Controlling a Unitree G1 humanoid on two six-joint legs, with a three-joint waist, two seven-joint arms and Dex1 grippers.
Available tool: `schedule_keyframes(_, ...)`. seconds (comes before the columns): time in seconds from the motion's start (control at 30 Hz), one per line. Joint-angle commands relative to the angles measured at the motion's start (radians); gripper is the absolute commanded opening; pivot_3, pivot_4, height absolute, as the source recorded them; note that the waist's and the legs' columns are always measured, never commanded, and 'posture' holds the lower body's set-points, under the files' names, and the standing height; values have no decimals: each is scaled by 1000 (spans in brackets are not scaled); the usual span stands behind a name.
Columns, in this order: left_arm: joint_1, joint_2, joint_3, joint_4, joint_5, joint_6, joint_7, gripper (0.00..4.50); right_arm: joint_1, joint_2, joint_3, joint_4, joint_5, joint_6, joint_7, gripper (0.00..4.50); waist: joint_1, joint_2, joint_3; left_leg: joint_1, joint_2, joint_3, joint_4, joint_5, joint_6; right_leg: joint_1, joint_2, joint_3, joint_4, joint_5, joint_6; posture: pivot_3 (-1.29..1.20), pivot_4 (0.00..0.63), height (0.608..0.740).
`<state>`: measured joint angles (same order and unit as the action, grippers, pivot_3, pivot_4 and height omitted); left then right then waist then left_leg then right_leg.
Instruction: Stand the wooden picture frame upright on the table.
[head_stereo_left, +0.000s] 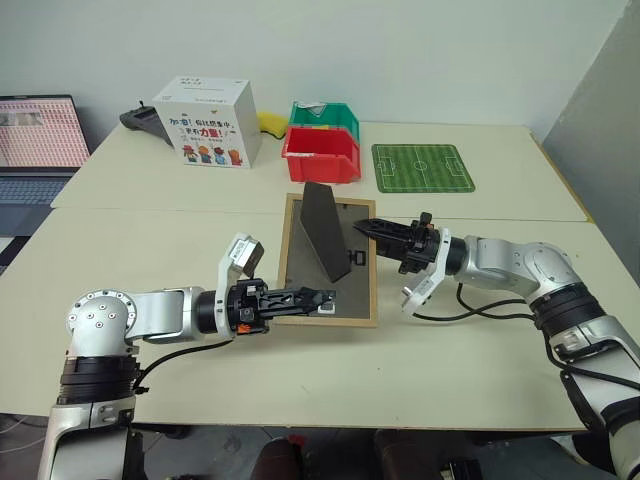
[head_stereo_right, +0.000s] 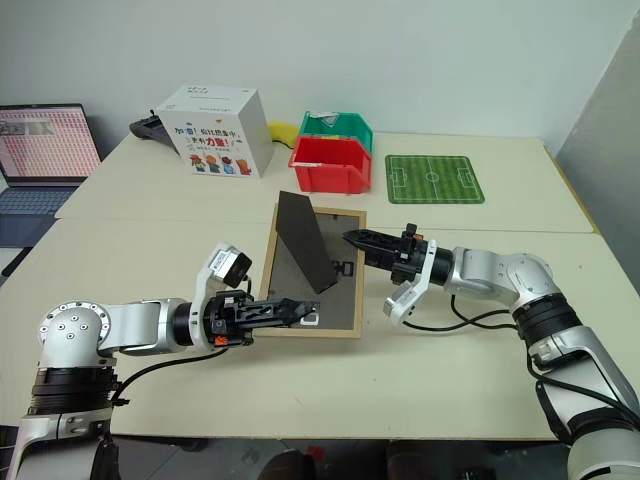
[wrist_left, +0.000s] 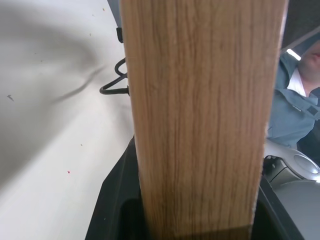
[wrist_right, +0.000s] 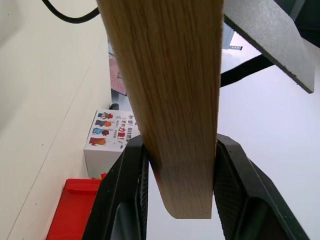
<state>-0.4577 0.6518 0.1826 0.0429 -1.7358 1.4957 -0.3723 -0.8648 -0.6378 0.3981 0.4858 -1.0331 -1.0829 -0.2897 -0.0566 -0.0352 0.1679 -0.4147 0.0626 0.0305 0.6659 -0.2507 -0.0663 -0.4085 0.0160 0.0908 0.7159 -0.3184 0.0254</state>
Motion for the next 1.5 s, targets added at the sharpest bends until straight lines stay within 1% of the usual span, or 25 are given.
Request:
schedule_keyframes(0.03,20,8,-4,-69,18,-60,15,1558,-42,3,-12,3,56,-20,-20,1364,0,0,0,0,0,0,0,0,0,0,0,0,0,0,0,0,150,740)
schedule_keyframes(0.07,29,11,-3,-67,22,-69,19,1907,-41,2,-14,9,65,-22,-17,1364,0,0,0,0,0,0,0,0,0,0,0,0,0,0,0,0,150,740)
schedule_keyframes(0.3,12,89,56,0,27,-115,6,3249,-17,-32,-18,29,139,-93,31,1291,0,0,0,0,0,-1,0,0,0,0,0,-1,0,0,0,0,150,740)
schedule_keyframes(0.37,18,120,103,13,18,-151,28,3626,-9,-42,-14,61,209,-117,75,1280,0,0,0,0,0,-1,0,0,1,1,0,-1,0,0,0,0,150,740)
schedule_keyframes(0.47,54,157,151,-14,33,-177,30,4211,-1,-42,-1,93,319,-141,155,1278,-2,-1,0,0,0,-1,0,0,1,1,0,-1,0,0,0,0,150,740)
schedule_keyframes(0.5,80,171,180,-35,47,-195,35,4432,4,-35,15,114,389,-145,203,1276,-3,-1,0,0,0,-1,0,0,1,1,0,-1,0,0,0,0,150,740)
schedule_keyframes(0.53,99,182,201,-50,55,-209,39,4500,8,-31,25,127,444,-146,244,1275,-5,-1,0,0,0,-1,0,0,1,1,0,-1,-1,0,0,0,150,740)
schedule_keyframes(0.57,129,201,221,-95,114,-237,20,4500,18,-17,46,143,557,-119,326,1274,-6,-1,0,0,1,0,-1,0,1,1,0,-1,-1,0,0,0,150,740)
schedule_keyframes(0.63,193,247,230,-217,285,-325,-29,4500,71,27,98,109,898,61,619,1274,-9,-2,1,1,1,-1,-1,0,1,2,0,-1,-1,0,0,0,150,740)
schedule_keyframes(0.67,220,264,229,-269,352,-363,-53,4500,95,48,107,74,1042,159,747,1273,-9,-2,1,1,1,-1,-1,0,1,2,0,-2,-1,0,0,0,150,740)
schedule_keyframes(0.7,236,272,227,-298,391,-389,-72,4500,112,60,105,43,1131,227,835,1271,-8,-2,1,2,2,-2,-1,0,1,4,0,-2,-1,0,0,0,150,740)
schedule_keyframes(0.73,262,287,221,-355,474,-451,-91,4500,131,88,93,-26,1283,413,973,1264,-6,-2,1,3,3,-3,-1,0,1,5,0,-3,-1,0,0,0,150,740)
schedule_keyframes(0.77,283,298,214,-399,543,-502,-112,4500,142,111,80,-77,1394,560,1069,1264,-2,-1,1,3,3,-3,-1,0,1,5,-1,-3,-1,0,0,0,150,740)
schedule_keyframes(0.83,323,301,209,-469,657,-592,-135,4500,143,162,51,-139,1563,885,1196,1264,0,-1,2,3,4,-3,-1,0,2,5,-2,-3,-1,0,0,0,150,740)
schedule_keyframes(0.87,335,296,209,-484,685,-614,-140,4500,140,175,38,-151,1596,982,1216,1264,0,-1,2,3,4,-3,-1,-1,4,5,-2,-3,-1,0,0,0,150,740)
schedule_keyframes(0.97,361,261,177,-515,782,-685,-144,4500,104,259,-27,-82,1704,1286,1263,1264,4,-1,2,3,4,-3,-1,-1,5,5,-2,-4,-1,0,-1,0,150,740)
schedule_keyframes(1.0,369,253,170,-518,804,-701,-151,4500,94,286,-48,-48,1721,1346,1276,1264,5,0,2,3,2,-3,-1,-1,6,4,-2,-4,-1,0,-1,0,150,740)
schedule_keyframes(1.07,387,247,166,-522,823,-715,-182,4500,81,327,-75,22,1707,1400,1305,1264,7,-1,2,2,2,-3,-1,-2,6,4,-2,-4,-1,0,-1,0,150,740)
schedule_keyframes(1.2,412,238,150,-517,854,-732,-230,4500,75,371,-78,156,1594,1367,1364,1264,7,0,2,1,0,-2,-2,-2,6,3,0,-4,-3,0,-1,0,150,740)
schedule_keyframes(1.27,412,228,134,-507,873,-740,-242,4500,77,388,-96,195,1561,1343,1366,1960,6,0,2,0,0,-2,-2,-2,6,2,0,-4,-3,0,-1,0,150,740)
schedule_keyframes(1.37,402,222,124,-499,887,-739,-260,4500,96,394,-117,179,1530,1344,1390,2581,5,0,2,0,0,-2,-2,-2,6,2,0,-4,-2,0,-1,0,150,740)
schedule_keyframes(1.5,381,219,115,-472,908,-743,-288,4500,141,363,-121,104,1475,1337,1419,3449,5,0,2,0,1,-2,-2,-2,6,2,0,-4,-2,0,-1,0,150,740)
